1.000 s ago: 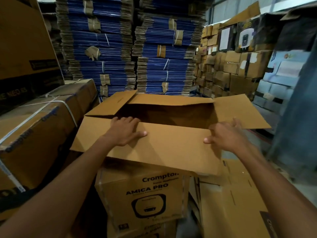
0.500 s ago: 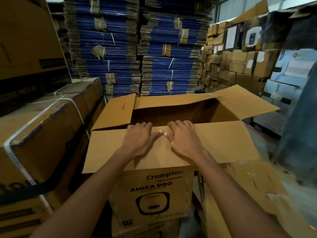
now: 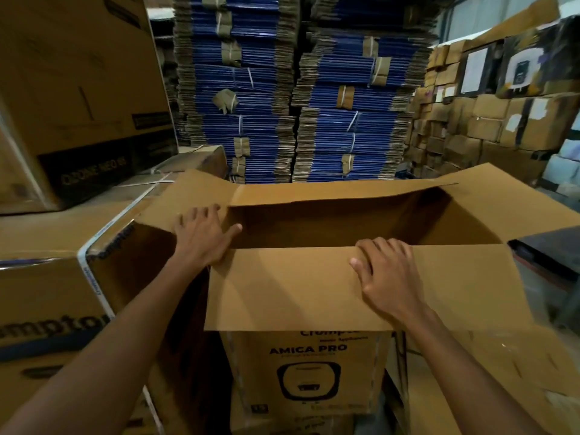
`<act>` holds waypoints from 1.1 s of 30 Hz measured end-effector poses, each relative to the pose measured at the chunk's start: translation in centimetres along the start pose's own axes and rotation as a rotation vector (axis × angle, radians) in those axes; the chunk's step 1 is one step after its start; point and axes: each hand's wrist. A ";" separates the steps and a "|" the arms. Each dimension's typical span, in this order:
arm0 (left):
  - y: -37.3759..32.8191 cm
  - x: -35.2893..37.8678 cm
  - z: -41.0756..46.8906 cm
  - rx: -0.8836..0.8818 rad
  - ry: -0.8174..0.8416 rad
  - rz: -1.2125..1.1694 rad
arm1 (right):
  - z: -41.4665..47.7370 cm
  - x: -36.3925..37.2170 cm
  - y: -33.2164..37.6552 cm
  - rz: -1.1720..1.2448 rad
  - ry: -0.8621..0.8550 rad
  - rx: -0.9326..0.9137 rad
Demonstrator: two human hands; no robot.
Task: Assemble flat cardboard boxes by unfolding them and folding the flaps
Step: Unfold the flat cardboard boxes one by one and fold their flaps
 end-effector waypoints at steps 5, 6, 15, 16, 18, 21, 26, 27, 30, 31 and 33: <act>-1.5 1.1 -1.1 -0.221 0.177 -0.102 | 1.3 -1.2 0.8 -0.012 0.008 0.097; -2.1 1.2 -1.1 -0.259 0.189 -0.110 | 1.9 -1.9 1.2 0.003 0.066 0.138; -2.9 2.5 -1.9 -0.263 0.131 -0.073 | 10.3 -1.5 2.1 0.156 0.638 0.248; -2.9 2.5 -2.0 -0.262 0.129 -0.074 | 10.9 -1.0 2.3 0.187 0.649 0.257; -2.9 2.5 -2.2 -0.251 0.127 -0.079 | 12.0 -0.2 2.6 0.203 0.593 0.240; -2.8 2.4 -2.9 -0.242 0.117 -0.083 | 13.6 0.9 2.8 0.063 0.436 0.125; -2.1 2.9 -5.2 -0.224 0.040 -0.139 | 17.1 1.1 2.5 -0.079 0.090 0.014; -1.9 3.0 -5.7 -0.222 0.026 -0.148 | 18.0 1.2 2.2 -0.107 0.070 0.005; -1.5 3.3 -6.8 -0.219 -0.006 -0.152 | 20.1 1.6 1.5 -0.147 0.108 0.007; -1.5 3.3 -7.0 -0.220 -0.012 -0.150 | 20.7 1.8 1.3 -0.168 0.135 0.011; -1.6 3.2 -7.1 -0.223 -0.016 -0.142 | 21.7 2.4 1.0 -0.206 0.194 0.022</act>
Point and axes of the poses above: each hand's wrist, its own z-axis towards the middle knuckle, its own x-axis out of the palm, y = z × x, and after that the axes turned 6 degrees about -x, right-handed
